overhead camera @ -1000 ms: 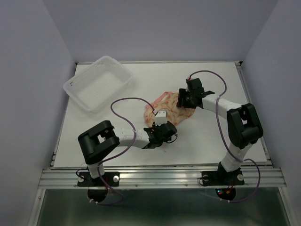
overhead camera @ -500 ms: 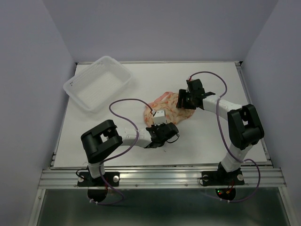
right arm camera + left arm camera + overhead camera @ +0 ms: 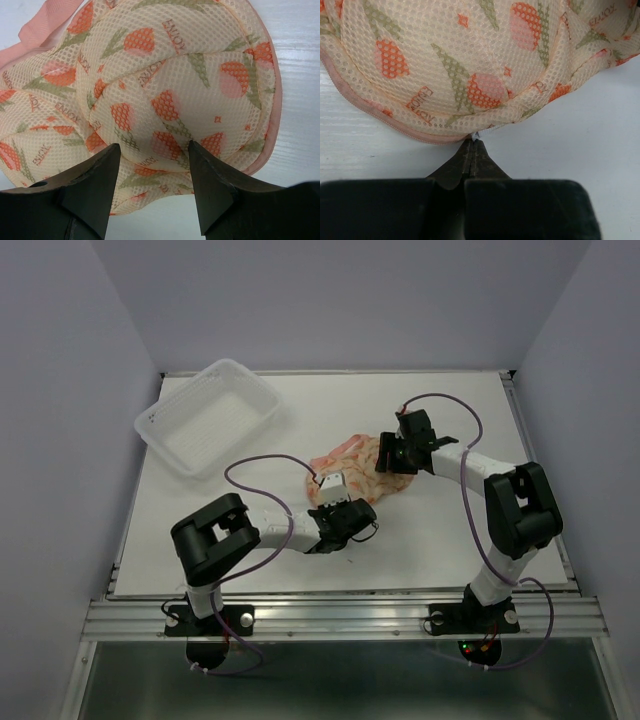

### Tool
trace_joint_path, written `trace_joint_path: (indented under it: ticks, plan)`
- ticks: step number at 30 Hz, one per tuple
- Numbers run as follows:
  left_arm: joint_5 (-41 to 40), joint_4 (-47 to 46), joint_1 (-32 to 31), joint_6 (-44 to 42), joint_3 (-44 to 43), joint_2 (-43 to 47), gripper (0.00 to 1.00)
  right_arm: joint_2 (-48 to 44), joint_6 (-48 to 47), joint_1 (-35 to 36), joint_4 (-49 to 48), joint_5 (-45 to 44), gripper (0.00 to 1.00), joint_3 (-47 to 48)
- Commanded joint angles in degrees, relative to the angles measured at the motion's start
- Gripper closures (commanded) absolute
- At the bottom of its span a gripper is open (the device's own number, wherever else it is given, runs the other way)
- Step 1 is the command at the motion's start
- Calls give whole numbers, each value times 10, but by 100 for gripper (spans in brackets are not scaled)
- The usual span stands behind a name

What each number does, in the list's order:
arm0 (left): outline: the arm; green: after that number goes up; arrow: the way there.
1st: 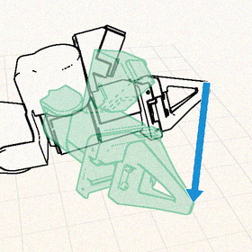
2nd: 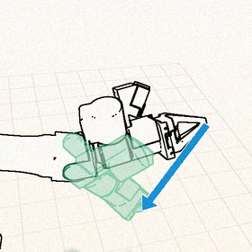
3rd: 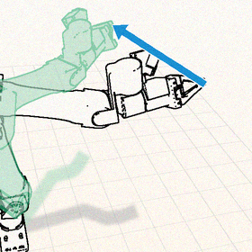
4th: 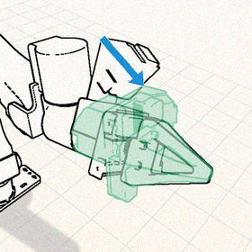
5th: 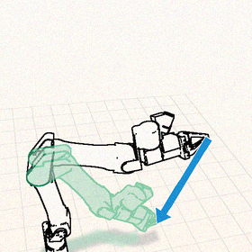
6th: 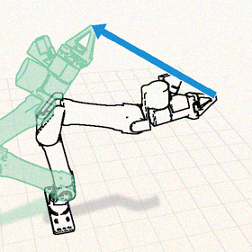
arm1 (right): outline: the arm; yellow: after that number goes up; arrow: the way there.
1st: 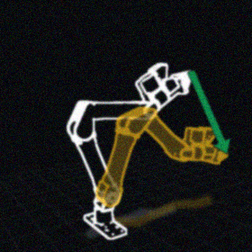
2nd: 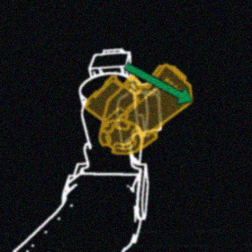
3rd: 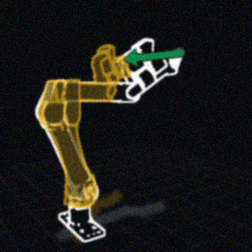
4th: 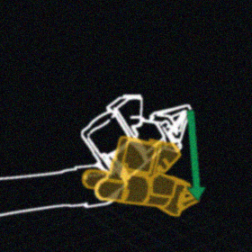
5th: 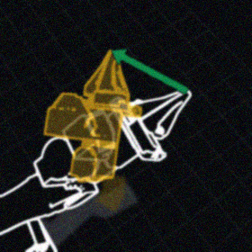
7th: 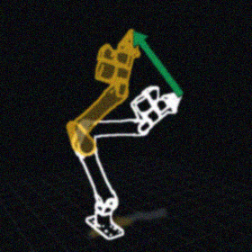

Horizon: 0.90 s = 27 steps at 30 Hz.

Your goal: Unzip the laundry bag and remove the bra

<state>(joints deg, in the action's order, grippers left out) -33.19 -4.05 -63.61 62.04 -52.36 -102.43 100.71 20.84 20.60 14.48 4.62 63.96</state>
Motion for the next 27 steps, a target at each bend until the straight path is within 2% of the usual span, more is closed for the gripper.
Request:
trace_joint_path:
  ticks: [1,13,19,22,27]
  plan:
    - [2,35,6,1,29,6,100,-10,-13,1,35,6,37,-12]
    - [-1,110,6,-73,74,112,100,-16,-33,-10,42,-23,37,-10]
    - [28,86,6,-113,81,127,100,-65,-44,-10,42,50,37,-1]
    - [39,78,6,-124,72,130,100,-117,-4,-10,41,86,37,-12]
    - [52,63,7,-133,56,149,100,-201,139,-10,20,77,36,-105]
